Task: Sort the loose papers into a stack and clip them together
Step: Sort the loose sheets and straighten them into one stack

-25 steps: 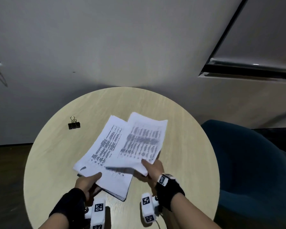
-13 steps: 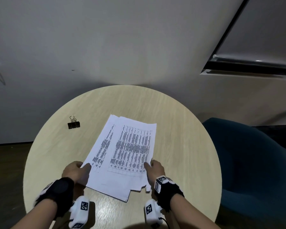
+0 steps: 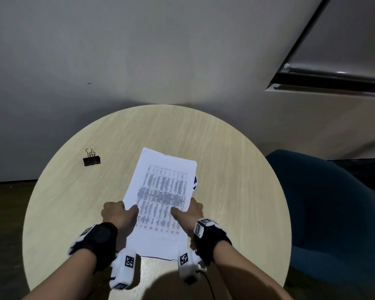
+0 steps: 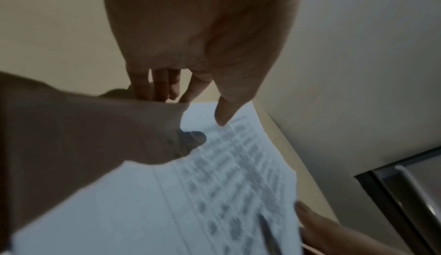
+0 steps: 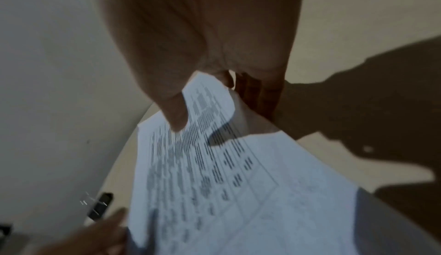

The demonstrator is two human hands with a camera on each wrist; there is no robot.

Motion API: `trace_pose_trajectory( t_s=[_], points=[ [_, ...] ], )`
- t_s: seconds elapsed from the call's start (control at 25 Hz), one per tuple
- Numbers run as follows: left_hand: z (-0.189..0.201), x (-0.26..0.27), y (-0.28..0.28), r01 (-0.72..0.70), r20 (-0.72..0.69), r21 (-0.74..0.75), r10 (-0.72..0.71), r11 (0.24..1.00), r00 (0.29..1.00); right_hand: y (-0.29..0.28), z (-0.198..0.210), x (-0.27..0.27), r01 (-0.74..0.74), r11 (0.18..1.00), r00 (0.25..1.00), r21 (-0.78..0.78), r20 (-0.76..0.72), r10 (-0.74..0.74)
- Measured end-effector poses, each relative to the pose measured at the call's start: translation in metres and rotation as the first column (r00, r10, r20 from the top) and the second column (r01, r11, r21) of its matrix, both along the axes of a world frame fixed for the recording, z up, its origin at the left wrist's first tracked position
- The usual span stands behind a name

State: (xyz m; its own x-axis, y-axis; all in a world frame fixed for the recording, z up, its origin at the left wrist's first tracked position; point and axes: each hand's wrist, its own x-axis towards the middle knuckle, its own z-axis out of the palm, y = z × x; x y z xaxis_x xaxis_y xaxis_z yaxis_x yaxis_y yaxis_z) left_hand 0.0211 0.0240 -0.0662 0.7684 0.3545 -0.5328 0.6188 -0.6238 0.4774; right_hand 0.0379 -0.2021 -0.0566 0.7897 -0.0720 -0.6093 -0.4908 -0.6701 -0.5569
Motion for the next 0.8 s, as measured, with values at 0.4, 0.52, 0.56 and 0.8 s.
trace_pose_trajectory(
  t_s=[0.4,0.52,0.56,0.8],
  points=[
    [-0.008,-0.022,0.005,-0.177,-0.170,-0.359,0.122,0.917,0.978,-0.016,-0.004,-0.010,-0.001,0.999,0.958,0.032,-0.285,0.010],
    [-0.009,-0.031,0.000,-0.123,-0.027,-0.403,0.123,0.907,0.992,-0.005,-0.007,-0.019,0.078,0.992,0.976,0.099,-0.212,-0.056],
    [-0.006,-0.035,-0.003,-0.067,0.037,-0.374,0.087,0.925,0.996,-0.003,-0.008,-0.020,0.128,0.979,0.978,0.157,-0.186,-0.097],
    [0.046,-0.039,-0.008,0.104,0.418,-0.585,0.189,0.805,0.889,-0.008,0.052,-0.021,0.144,0.820,0.919,0.555,0.232,-0.319]
  ],
)
